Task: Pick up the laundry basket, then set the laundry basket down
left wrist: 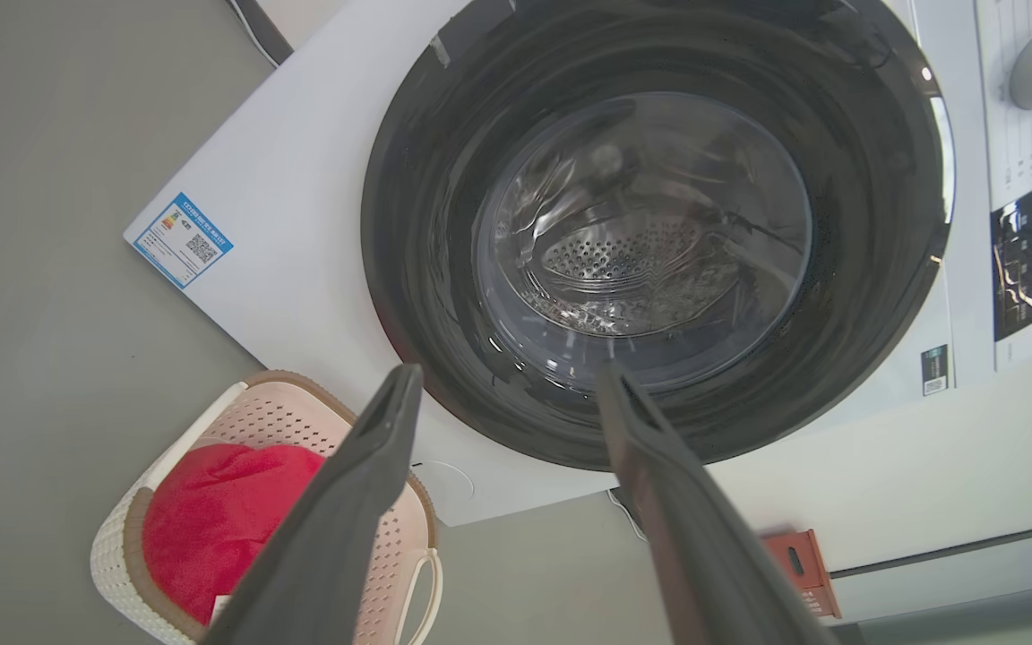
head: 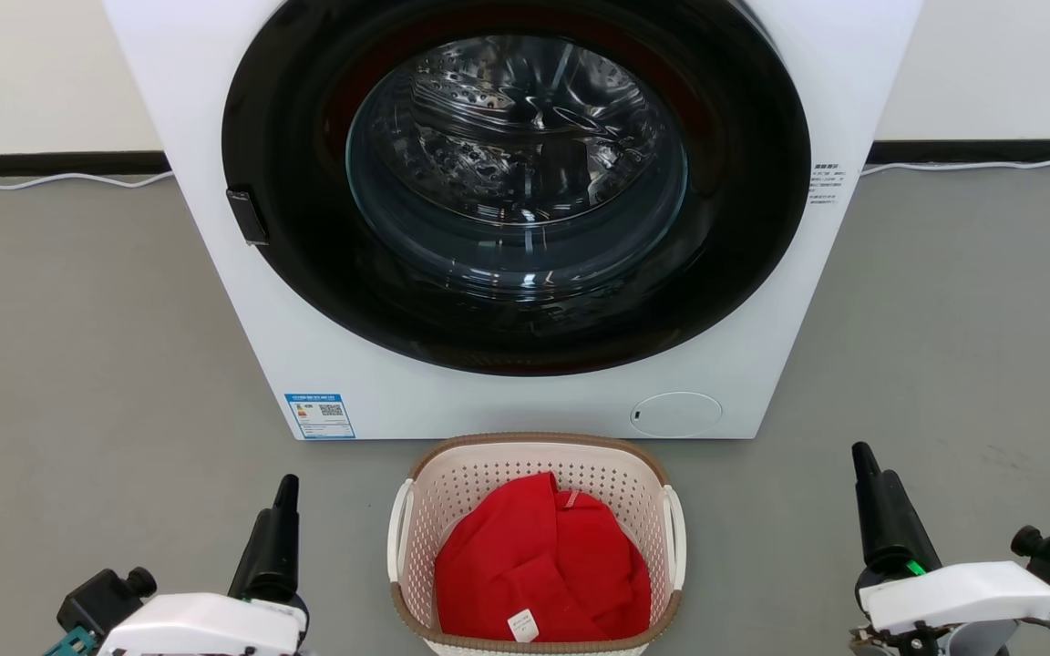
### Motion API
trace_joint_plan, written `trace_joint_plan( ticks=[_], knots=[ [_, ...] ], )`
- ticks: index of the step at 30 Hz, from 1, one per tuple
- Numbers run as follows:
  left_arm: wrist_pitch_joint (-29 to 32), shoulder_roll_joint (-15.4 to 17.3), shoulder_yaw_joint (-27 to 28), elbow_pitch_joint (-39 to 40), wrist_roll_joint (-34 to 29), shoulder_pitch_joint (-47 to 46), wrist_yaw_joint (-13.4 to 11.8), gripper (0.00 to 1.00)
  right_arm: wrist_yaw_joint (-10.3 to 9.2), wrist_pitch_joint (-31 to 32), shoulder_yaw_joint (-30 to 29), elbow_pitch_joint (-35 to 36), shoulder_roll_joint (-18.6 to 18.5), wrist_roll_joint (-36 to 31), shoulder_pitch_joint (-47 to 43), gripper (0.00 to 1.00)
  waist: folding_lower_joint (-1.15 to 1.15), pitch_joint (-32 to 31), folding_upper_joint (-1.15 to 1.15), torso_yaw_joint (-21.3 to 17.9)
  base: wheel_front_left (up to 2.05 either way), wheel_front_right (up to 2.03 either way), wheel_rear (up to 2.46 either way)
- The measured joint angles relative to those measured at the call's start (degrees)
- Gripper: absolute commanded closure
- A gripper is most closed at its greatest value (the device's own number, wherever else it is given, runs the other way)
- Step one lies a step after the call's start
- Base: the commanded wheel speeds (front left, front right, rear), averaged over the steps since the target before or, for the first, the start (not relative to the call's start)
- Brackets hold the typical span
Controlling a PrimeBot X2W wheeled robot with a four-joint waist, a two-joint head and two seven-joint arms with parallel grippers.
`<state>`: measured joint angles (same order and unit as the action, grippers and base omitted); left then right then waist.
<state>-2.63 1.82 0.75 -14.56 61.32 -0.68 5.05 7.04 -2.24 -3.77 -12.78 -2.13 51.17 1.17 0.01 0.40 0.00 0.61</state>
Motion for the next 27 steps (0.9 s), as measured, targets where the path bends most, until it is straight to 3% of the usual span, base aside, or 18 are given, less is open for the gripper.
trace_joint_plan(
  ticks=[21,27],
  knots=[
    [-3.45,0.08,-0.82,-0.27,-20.69,0.32,-0.58,0.0,0.01,-3.43,2.44,-1.02,-0.46,-18.35,0.04,0.0,0.0,-0.15,0.0,0.04,0.0,0.0,0.0],
    [-4.31,0.12,-0.82,-0.3,-25.24,0.85,-1.87,0.0,0.01,-4.53,2.46,-1.25,-0.51,-22.32,0.03,0.0,0.0,-0.28,0.0,0.02,0.0,0.0,0.0]
  ],
)
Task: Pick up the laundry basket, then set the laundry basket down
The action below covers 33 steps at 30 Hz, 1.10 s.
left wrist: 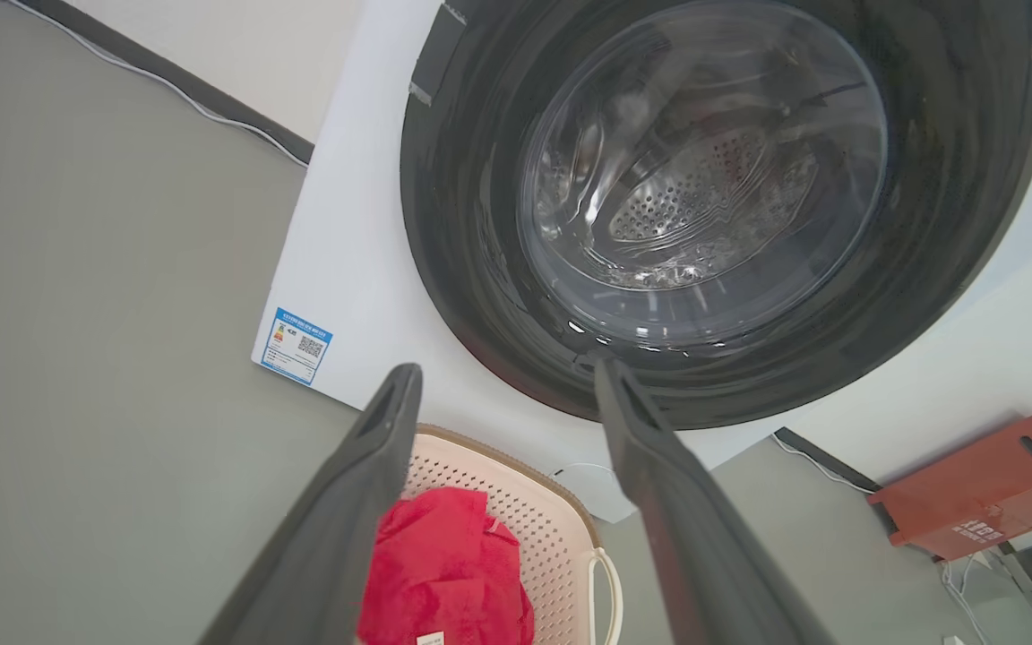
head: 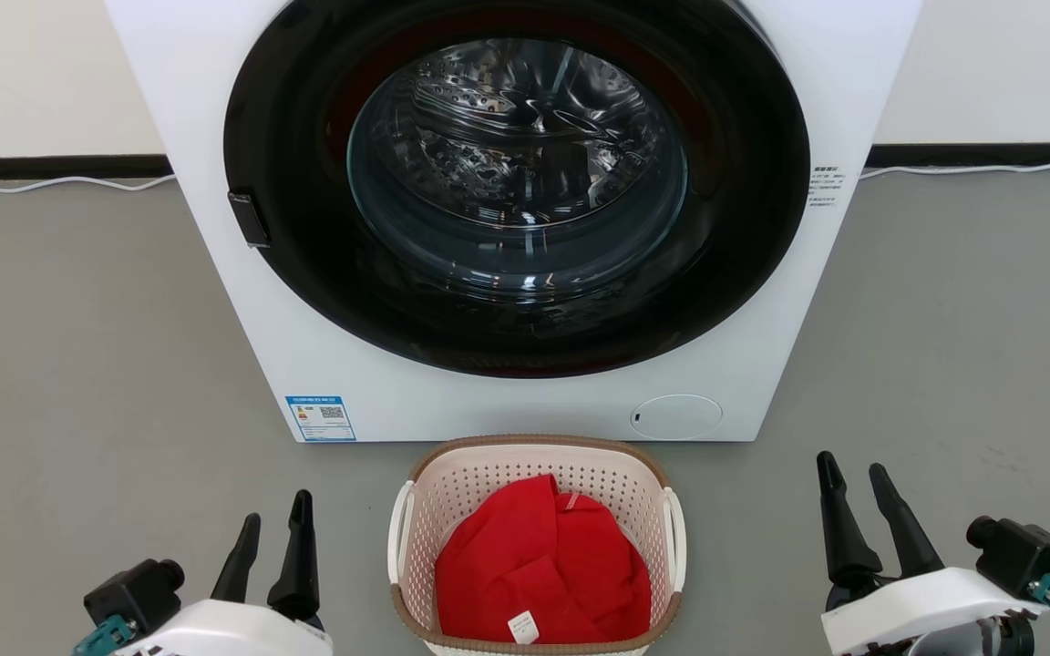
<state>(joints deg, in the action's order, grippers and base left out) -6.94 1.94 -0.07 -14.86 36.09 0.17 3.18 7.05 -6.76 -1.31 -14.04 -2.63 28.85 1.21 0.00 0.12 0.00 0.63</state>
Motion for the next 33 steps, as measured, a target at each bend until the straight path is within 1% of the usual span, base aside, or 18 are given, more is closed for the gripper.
trace_joint_plan(
  ticks=[15,33],
  knots=[
    [-2.45,0.16,-0.19,1.11,-12.17,0.58,-0.74,0.0,0.01,-2.41,-0.36,-1.02,0.02,-11.01,-0.01,0.0,0.0,0.4,0.0,-0.41,0.0,0.0,0.0],
    [-5.05,0.27,-0.8,1.8,-23.65,0.7,-2.01,0.0,0.02,-5.12,-0.37,-1.07,0.04,-22.97,-0.02,0.0,0.0,0.85,0.0,-0.54,0.0,0.0,0.0]
  ],
)
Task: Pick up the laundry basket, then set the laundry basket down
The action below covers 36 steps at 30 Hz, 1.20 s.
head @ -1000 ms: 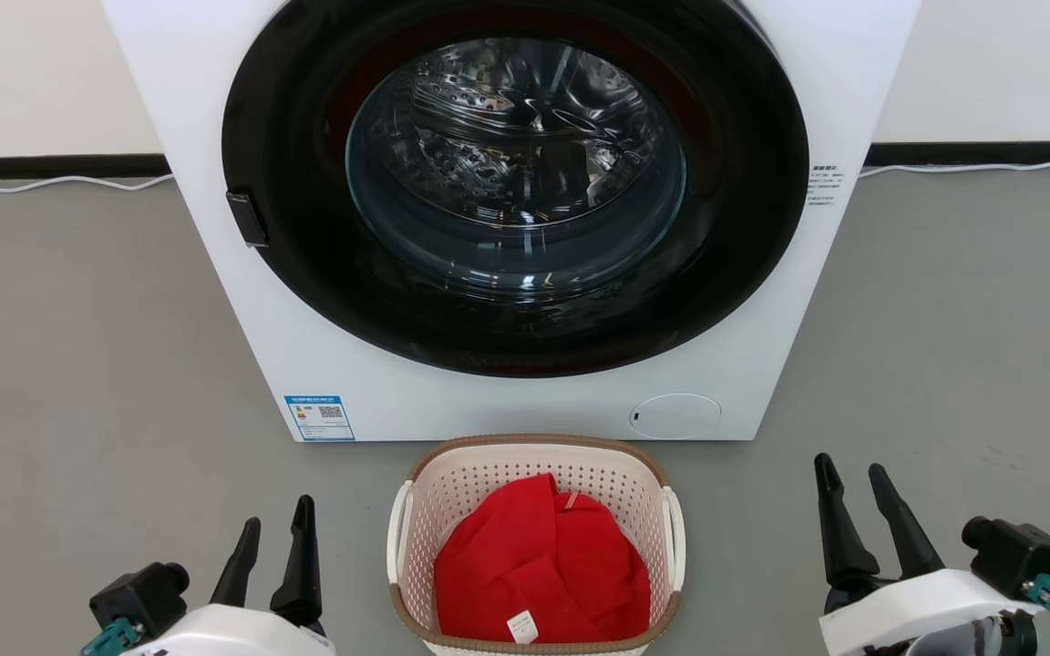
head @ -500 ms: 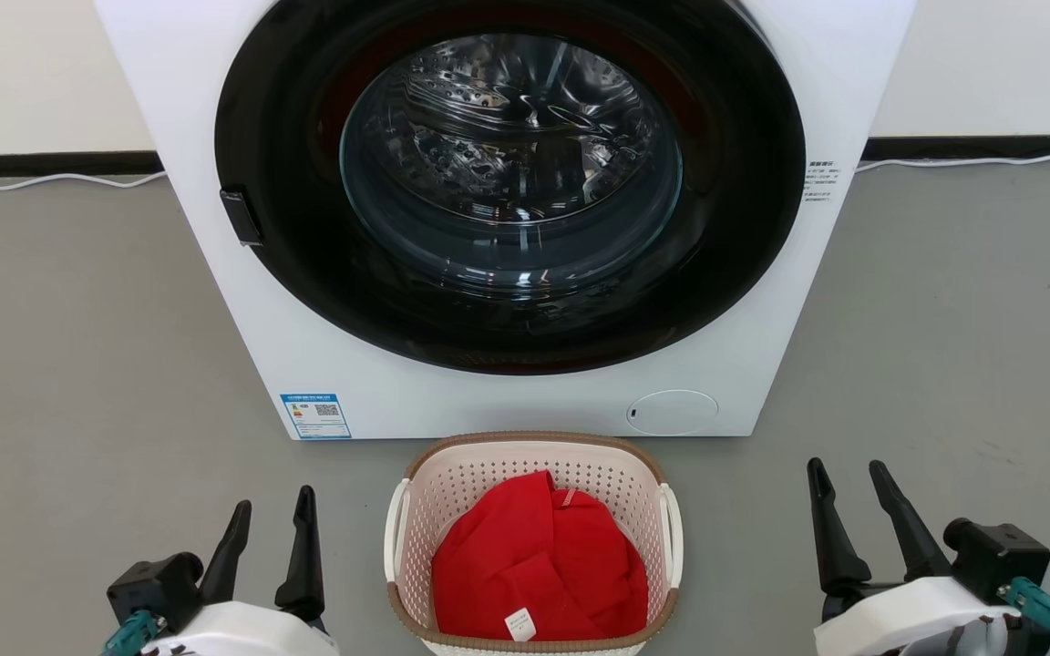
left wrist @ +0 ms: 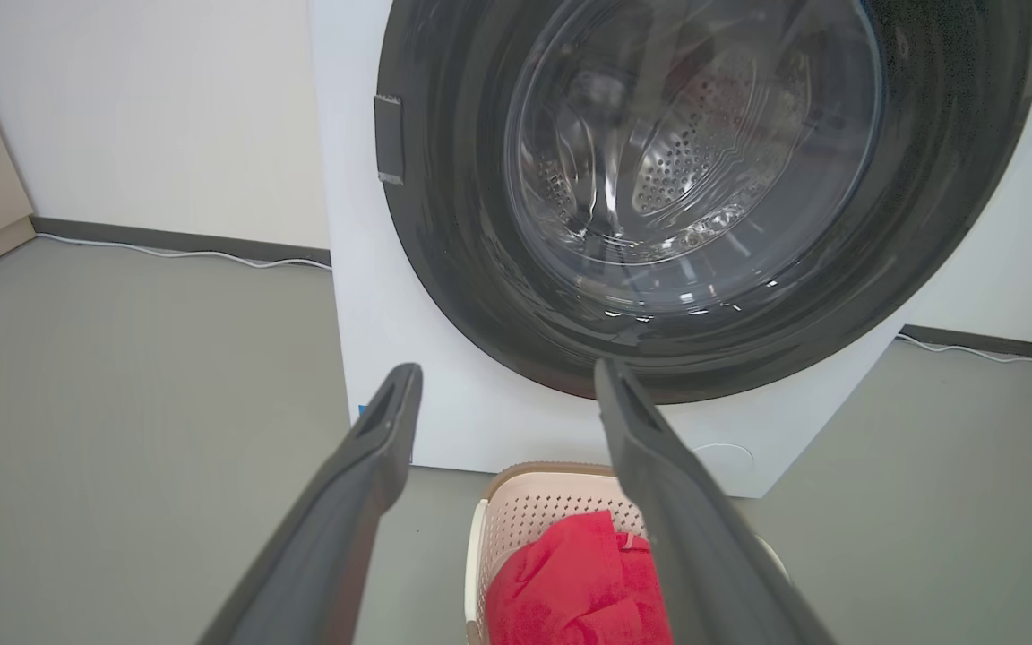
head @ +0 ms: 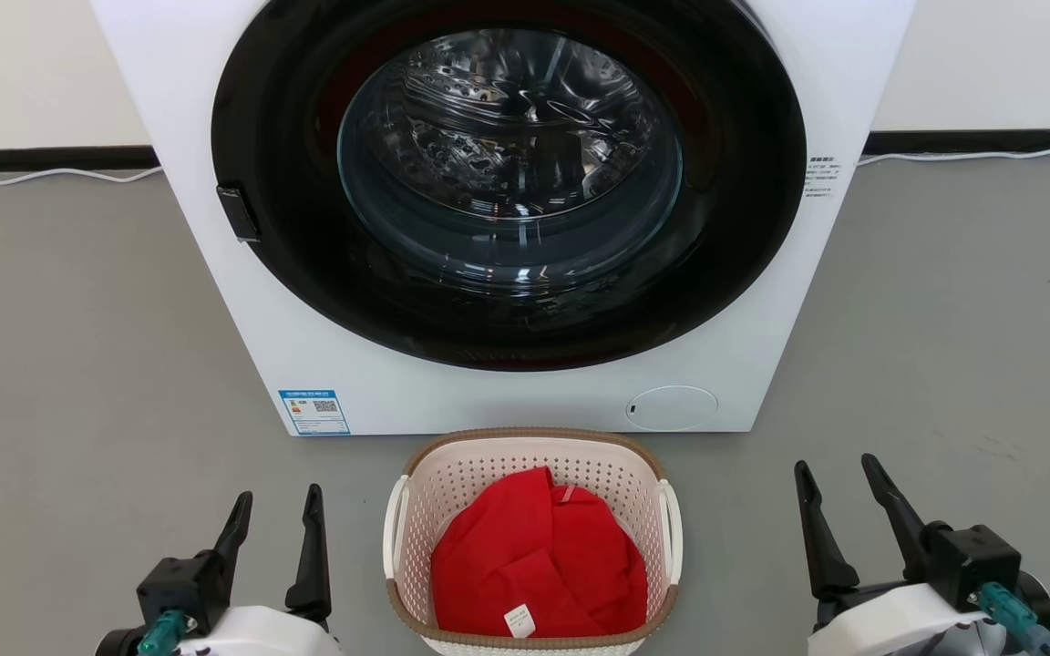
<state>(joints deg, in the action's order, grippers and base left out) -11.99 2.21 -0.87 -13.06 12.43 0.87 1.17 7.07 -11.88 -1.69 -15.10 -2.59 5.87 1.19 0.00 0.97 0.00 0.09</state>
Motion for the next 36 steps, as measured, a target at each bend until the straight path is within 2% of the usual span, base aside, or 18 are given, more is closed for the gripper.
trace_joint_plan(
  ticks=[13,36],
  knots=[
    [-2.41,0.1,-0.44,0.01,-9.77,0.12,-0.66,0.0,0.05,-2.33,0.47,0.02,-0.01,-9.15,-0.01,0.0,0.0,0.22,0.0,0.14,0.0,0.0,0.0],
    [-2.47,0.12,-0.16,-0.91,-9.45,0.43,-0.66,0.0,0.05,-2.33,-0.68,-0.64,0.0,-7.75,0.22,0.0,0.0,2.96,0.0,0.1,0.0,0.0,0.0]
  ],
)
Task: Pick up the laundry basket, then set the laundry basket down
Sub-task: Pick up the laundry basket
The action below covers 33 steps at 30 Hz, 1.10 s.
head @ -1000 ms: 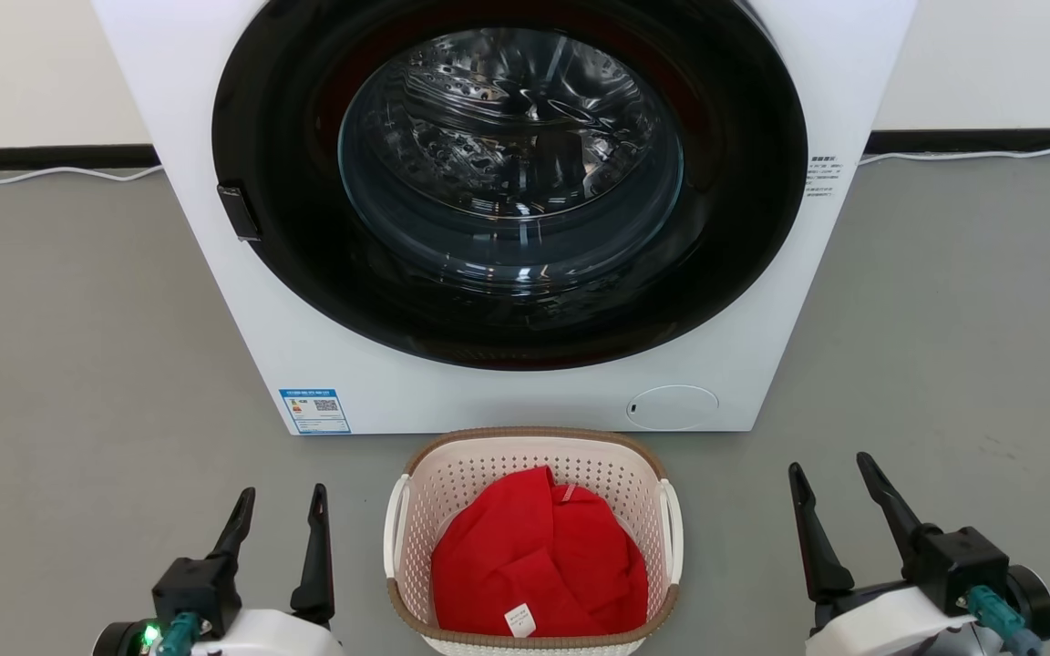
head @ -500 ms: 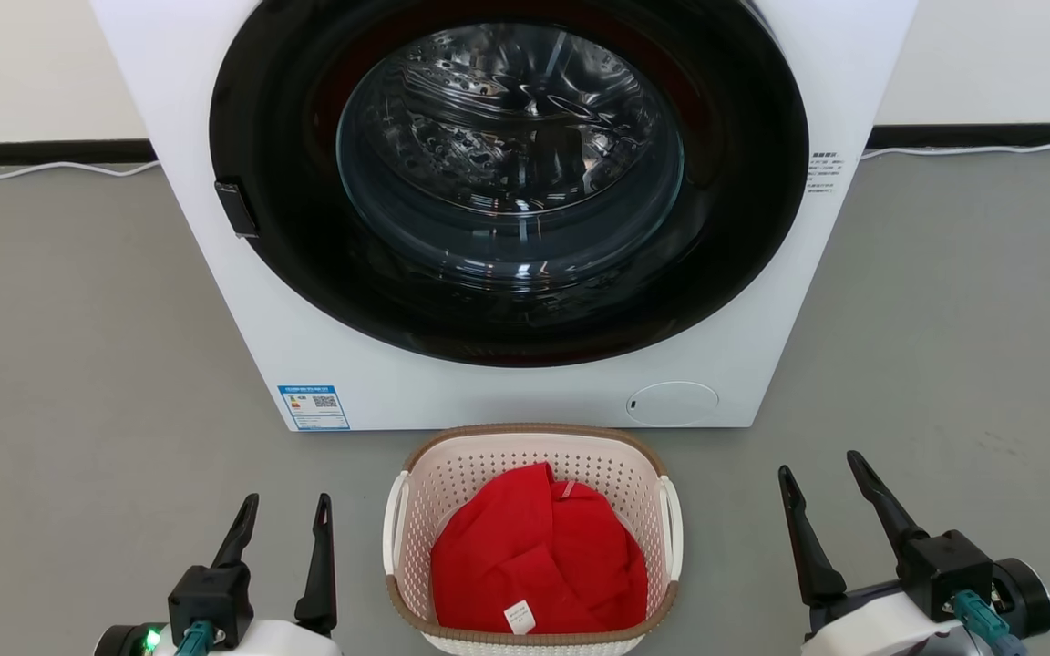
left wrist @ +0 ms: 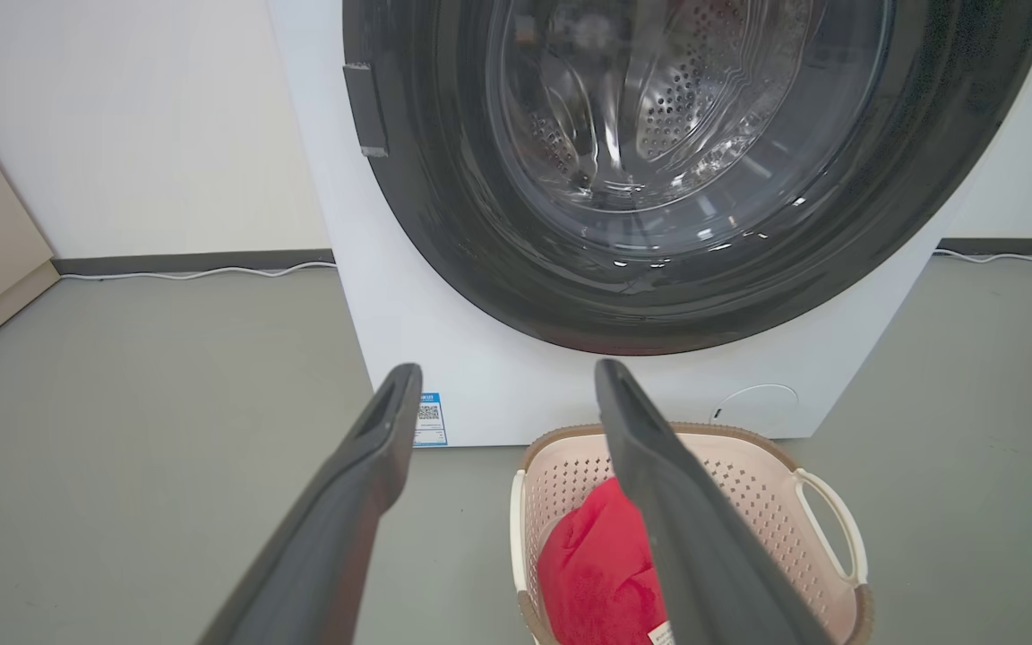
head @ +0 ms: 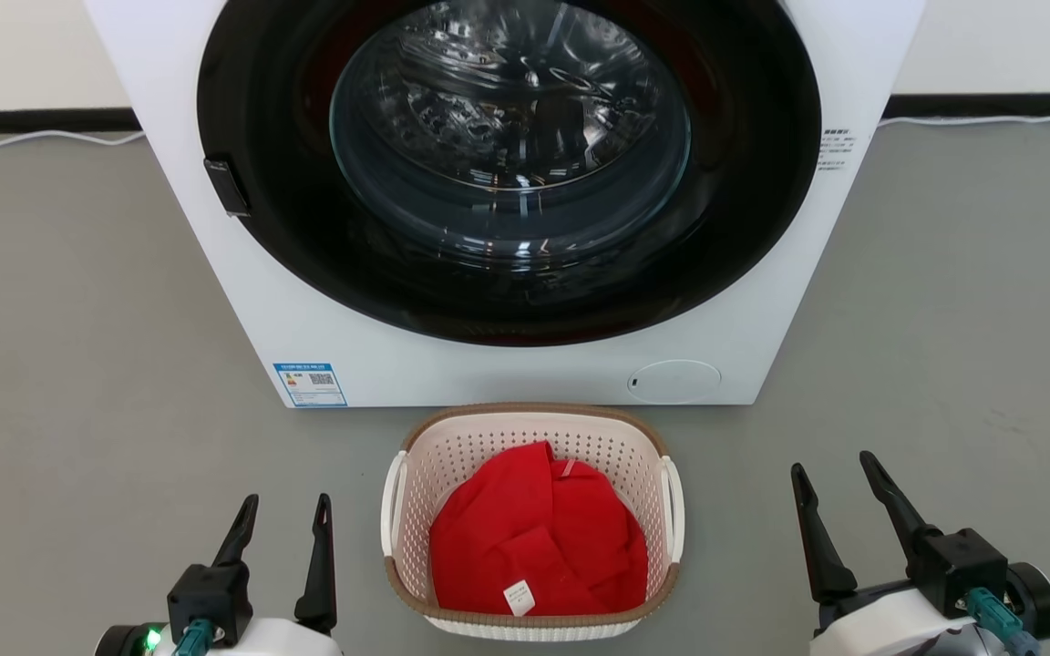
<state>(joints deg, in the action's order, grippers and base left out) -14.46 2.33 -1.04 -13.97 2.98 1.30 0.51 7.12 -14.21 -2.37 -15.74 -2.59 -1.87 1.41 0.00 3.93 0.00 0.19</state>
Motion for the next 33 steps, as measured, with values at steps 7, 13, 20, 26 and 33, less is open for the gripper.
trace_joint_plan(
  ticks=[7,13,20,26,33],
  knots=[
    [0.0,0.01,-0.62,-1.42,0.62,-1.78,0.0,0.0,0.0,-0.01,-0.27,-2.4,-0.01,1.27,2.41,0.0,0.0,2.28,0.0,0.1,0.0,0.0,0.0],
    [-0.02,-0.01,-2.19,-5.31,1.75,-5.89,0.01,0.0,0.01,-0.01,-0.04,-5.8,-0.04,1.98,5.92,0.0,0.0,5.25,0.0,0.47,0.0,0.0,0.0],
    [-0.03,-0.03,-4.47,-9.75,3.6,-11.72,0.01,0.0,0.01,-0.12,-0.26,-11.44,-0.11,3.68,11.52,0.0,0.0,10.19,0.0,0.7,0.0,0.0,0.0],
    [-0.18,-0.14,-6.81,-12.67,4.1,-18.3,-0.03,0.0,0.01,-0.16,-0.18,-14.75,-0.21,3.82,17.01,0.0,0.0,15.47,0.0,1.13,0.0,0.0,0.0],
    [-0.18,-0.27,-7.65,-17.06,5.26,-24.9,-0.53,0.0,0.01,-0.16,-0.48,-17.55,-0.41,3.99,23.1,0.0,0.0,21.85,0.0,1.55,0.0,0.0,0.0]
  ],
)
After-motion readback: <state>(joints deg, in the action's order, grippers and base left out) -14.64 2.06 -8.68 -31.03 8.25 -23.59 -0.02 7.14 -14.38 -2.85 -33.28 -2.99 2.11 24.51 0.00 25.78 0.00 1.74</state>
